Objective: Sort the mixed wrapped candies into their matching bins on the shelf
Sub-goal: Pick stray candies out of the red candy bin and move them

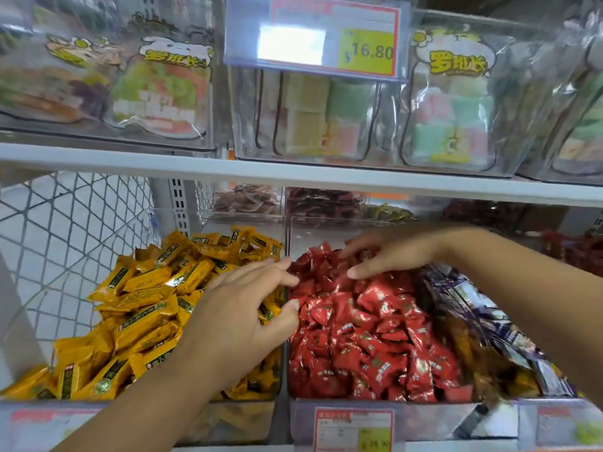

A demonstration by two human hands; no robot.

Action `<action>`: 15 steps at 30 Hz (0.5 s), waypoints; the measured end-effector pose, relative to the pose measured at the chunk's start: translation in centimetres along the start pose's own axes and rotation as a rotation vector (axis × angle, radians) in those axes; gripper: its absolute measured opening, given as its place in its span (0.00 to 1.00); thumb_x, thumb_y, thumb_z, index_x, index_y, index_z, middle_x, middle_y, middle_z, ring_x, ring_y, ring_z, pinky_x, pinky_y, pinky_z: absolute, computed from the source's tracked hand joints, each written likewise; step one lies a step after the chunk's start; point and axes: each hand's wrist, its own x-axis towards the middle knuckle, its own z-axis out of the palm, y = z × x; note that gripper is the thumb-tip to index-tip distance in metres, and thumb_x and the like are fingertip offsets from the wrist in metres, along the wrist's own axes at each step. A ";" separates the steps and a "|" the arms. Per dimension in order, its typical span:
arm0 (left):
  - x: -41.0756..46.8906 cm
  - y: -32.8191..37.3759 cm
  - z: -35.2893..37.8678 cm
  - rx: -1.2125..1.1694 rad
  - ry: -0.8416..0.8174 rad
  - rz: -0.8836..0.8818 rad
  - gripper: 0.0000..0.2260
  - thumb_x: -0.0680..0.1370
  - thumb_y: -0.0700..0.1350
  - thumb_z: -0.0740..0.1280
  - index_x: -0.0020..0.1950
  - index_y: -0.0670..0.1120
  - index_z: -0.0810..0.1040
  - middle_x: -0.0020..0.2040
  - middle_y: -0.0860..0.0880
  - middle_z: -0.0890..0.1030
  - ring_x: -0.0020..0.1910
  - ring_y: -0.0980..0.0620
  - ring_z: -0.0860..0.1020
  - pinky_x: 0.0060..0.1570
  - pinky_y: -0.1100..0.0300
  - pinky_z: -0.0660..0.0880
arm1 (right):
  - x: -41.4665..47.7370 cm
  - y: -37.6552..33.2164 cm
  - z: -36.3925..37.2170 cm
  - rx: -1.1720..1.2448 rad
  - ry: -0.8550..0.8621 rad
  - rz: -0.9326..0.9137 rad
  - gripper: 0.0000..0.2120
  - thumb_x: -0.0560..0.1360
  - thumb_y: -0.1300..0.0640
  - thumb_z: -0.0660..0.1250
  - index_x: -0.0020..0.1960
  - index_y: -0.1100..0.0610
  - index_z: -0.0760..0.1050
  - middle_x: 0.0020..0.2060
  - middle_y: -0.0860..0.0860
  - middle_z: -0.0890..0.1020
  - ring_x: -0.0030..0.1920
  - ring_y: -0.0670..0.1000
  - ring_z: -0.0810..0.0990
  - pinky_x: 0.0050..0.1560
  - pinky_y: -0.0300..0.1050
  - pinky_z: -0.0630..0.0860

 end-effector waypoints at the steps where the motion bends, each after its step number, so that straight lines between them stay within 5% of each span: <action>1: 0.0 0.0 0.0 0.000 -0.002 0.002 0.21 0.71 0.65 0.52 0.59 0.63 0.74 0.63 0.77 0.63 0.67 0.77 0.56 0.64 0.72 0.51 | 0.1 0.3 -0.1 -0.039 0.013 0.056 0.31 0.73 0.36 0.65 0.73 0.43 0.64 0.74 0.45 0.64 0.72 0.50 0.64 0.65 0.41 0.61; 4: 0.0 0.1 0.0 -0.011 -0.009 -0.008 0.21 0.70 0.65 0.52 0.59 0.64 0.74 0.63 0.77 0.62 0.66 0.78 0.55 0.64 0.74 0.50 | 2.0 -0.4 2.0 -0.177 -0.091 0.223 0.45 0.68 0.34 0.69 0.78 0.46 0.51 0.77 0.50 0.56 0.76 0.55 0.57 0.73 0.51 0.58; 7: -0.1 0.3 -0.1 -0.024 -0.017 -0.025 0.21 0.70 0.66 0.51 0.59 0.65 0.73 0.64 0.77 0.62 0.67 0.77 0.56 0.65 0.71 0.52 | 4.1 -1.8 4.8 -0.213 -0.109 0.169 0.50 0.67 0.36 0.72 0.78 0.46 0.48 0.77 0.56 0.54 0.76 0.58 0.56 0.73 0.52 0.60; 11: 0.0 0.2 -0.2 -0.012 -0.023 -0.029 0.21 0.70 0.67 0.50 0.58 0.67 0.71 0.65 0.76 0.62 0.67 0.77 0.54 0.65 0.71 0.51 | 2.1 -2.5 3.1 0.151 -0.098 -0.065 0.41 0.68 0.44 0.75 0.75 0.40 0.57 0.74 0.44 0.61 0.72 0.46 0.61 0.69 0.40 0.59; 15: 0.0 0.2 -0.2 0.002 -0.026 -0.029 0.22 0.70 0.67 0.50 0.60 0.66 0.72 0.66 0.75 0.62 0.67 0.78 0.53 0.66 0.69 0.51 | 0.7 -0.5 -1.1 0.290 -0.042 -0.001 0.25 0.73 0.43 0.70 0.68 0.38 0.69 0.67 0.42 0.72 0.65 0.47 0.72 0.65 0.46 0.71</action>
